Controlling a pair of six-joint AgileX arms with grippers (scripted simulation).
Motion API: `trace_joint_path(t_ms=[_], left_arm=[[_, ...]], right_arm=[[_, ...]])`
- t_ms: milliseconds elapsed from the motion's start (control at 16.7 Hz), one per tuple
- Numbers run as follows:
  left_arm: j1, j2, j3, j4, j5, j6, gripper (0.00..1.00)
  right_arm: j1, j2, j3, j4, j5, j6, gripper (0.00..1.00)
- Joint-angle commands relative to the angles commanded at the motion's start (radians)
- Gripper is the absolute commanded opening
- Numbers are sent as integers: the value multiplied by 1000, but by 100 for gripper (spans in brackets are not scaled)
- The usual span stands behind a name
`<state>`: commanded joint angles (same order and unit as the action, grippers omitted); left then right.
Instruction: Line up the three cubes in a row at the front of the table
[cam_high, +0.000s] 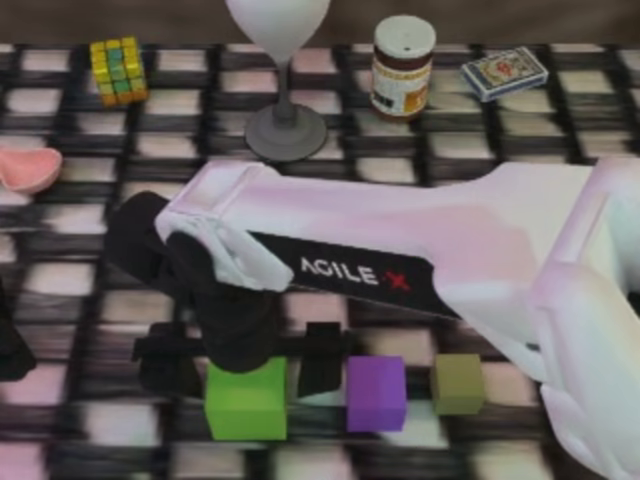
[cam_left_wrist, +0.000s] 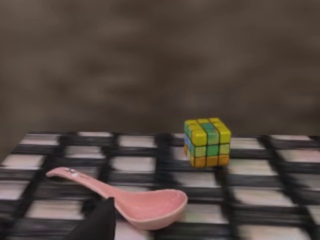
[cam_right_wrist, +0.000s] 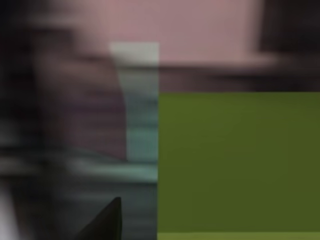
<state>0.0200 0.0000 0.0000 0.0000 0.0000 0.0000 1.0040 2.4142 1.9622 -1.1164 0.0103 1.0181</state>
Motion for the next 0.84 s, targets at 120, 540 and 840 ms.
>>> trace_joint_path(t_ms=[120,540,840], left_arm=[[0,0,0,0,0,0,100],[0,0,0,0,0,0,100],[0,0,0,0,0,0,100]], right_arm=[[0,0,0,0,0,0,100],[6,-17,132,-148,-6,-2,100],[6,-32,222,-254,0,-1,100]])
